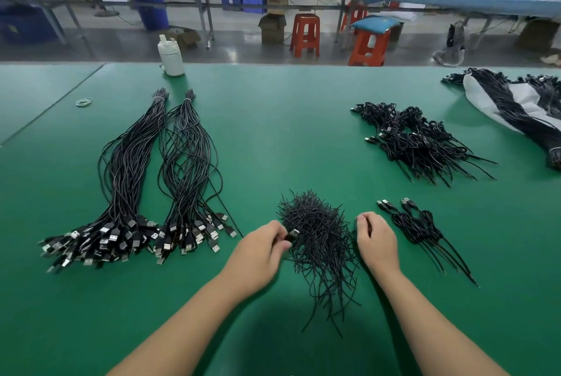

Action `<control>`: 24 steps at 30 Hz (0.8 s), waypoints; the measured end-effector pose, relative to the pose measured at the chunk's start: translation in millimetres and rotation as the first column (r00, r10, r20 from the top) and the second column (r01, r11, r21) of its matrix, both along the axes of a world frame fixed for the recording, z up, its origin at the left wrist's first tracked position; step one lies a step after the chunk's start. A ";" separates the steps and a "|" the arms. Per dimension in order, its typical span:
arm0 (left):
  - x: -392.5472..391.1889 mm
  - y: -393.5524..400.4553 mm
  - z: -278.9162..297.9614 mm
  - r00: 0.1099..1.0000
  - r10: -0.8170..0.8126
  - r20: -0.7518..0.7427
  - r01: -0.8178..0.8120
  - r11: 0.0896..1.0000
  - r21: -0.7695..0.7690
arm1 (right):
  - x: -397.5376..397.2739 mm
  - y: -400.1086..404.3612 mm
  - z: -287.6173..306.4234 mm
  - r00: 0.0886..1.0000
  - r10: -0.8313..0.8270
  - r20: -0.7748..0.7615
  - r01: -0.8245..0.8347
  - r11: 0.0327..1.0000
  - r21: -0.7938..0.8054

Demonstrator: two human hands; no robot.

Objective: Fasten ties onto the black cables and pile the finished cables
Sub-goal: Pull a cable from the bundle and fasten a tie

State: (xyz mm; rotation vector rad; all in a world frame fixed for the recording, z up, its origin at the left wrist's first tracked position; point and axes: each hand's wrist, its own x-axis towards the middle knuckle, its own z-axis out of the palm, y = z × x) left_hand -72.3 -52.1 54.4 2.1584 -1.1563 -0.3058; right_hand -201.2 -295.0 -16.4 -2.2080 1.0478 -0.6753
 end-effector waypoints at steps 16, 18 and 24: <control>28.7 16.8 -20.2 0.593 0.315 -0.741 -0.453 0.891 0.017 | -1.8 5.3 10.4 0.999 -0.005 0.032 0.002 0.996 0.085; 28.3 18.7 -21.7 0.602 0.289 -0.744 -0.427 0.904 0.006 | -2.3 4.7 14.6 0.999 -0.009 0.046 0.003 0.992 0.124; 23.1 16.8 -21.8 0.642 0.229 -0.732 -0.299 0.954 0.037 | 0.7 10.1 41.4 0.991 -0.088 0.105 0.055 0.958 0.281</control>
